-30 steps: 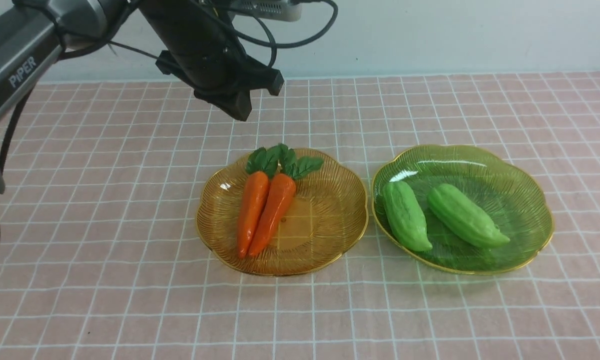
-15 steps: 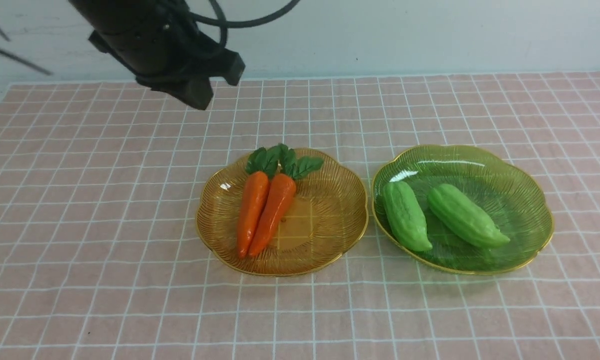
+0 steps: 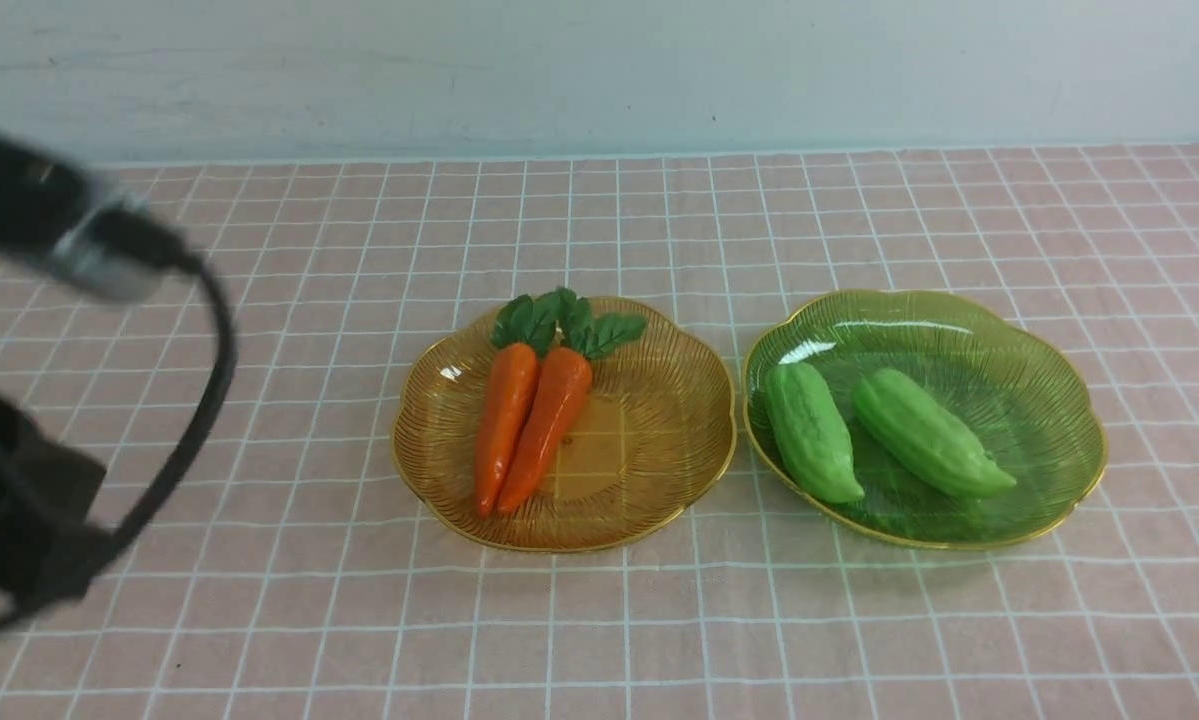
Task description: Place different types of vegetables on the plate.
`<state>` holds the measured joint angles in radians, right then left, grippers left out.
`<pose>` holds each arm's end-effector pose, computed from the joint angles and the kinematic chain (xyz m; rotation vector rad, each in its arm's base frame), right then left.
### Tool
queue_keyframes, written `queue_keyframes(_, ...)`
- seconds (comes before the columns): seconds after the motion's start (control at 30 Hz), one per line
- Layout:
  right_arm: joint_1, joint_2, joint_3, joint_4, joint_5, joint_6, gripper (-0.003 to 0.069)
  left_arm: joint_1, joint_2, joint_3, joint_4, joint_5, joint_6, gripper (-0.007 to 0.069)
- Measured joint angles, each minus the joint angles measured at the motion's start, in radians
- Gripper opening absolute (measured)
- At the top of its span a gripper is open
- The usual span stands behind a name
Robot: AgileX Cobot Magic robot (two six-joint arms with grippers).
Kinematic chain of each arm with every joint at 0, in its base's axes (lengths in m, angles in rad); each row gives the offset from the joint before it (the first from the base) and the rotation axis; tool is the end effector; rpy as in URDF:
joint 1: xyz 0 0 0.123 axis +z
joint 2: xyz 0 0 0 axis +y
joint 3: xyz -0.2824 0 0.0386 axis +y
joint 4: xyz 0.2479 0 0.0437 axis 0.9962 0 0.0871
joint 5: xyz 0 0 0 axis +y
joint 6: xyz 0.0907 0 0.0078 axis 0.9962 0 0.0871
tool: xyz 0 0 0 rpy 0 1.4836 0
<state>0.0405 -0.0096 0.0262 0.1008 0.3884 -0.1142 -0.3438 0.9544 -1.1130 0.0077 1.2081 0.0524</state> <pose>0.0521 0.0056 0.1701 -0.0839 1.8850 0.0494 0.1490 -0.0527 0.3833 0.4998 2.4867 -0.1055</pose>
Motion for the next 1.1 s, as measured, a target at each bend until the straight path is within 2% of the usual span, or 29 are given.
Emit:
queue_keyframes(0.03, 0.000, 0.000, 0.000, 0.000, 0.000, 0.000, -0.0015, 0.000, -0.013, 0.015, -0.008, -0.009, 0.000, -0.0003)
queue_keyframes(0.07, 0.000, 0.000, 0.000, 0.000, 0.000, 0.000, -0.0015, 0.000, -0.163, 0.184, -0.047, -0.141, -0.002, -0.0003)
queue_keyframes(0.13, 0.000, 0.000, 0.000, 0.000, 0.000, 0.000, -0.0015, 0.000, -0.260, 0.275, -0.077, -0.229, -0.006, -0.0003)
queue_keyframes(0.27, 0.000, 0.000, 0.000, 0.000, 0.000, 0.000, -0.0015, 0.000, -0.588, 0.586, -0.181, -0.649, -0.017, -0.0003)
queue_keyframes(0.4, 0.000, 0.000, 0.000, 0.000, 0.000, 0.000, -0.0015, 0.000, -0.783, 0.696, -0.239, -0.871, -0.019, -0.0003)
queue_keyframes(0.6, 0.000, 0.000, 0.000, 0.000, 0.000, 0.000, -0.0015, 0.000, -0.954, 0.755, -0.273, -0.952, -0.020, -0.0003)
queue_keyframes(0.87, 0.000, 0.000, 0.000, 0.000, 0.000, 0.000, -0.0015, 0.000, -0.970, 0.764, -0.277, -0.967, -0.020, -0.0003)
queue_keyframes(1.1, 0.000, 0.000, 0.000, 0.000, 0.000, 0.000, -0.0015, 0.009, -0.949, 0.871, -0.168, -0.981, 0.018, -0.0003)
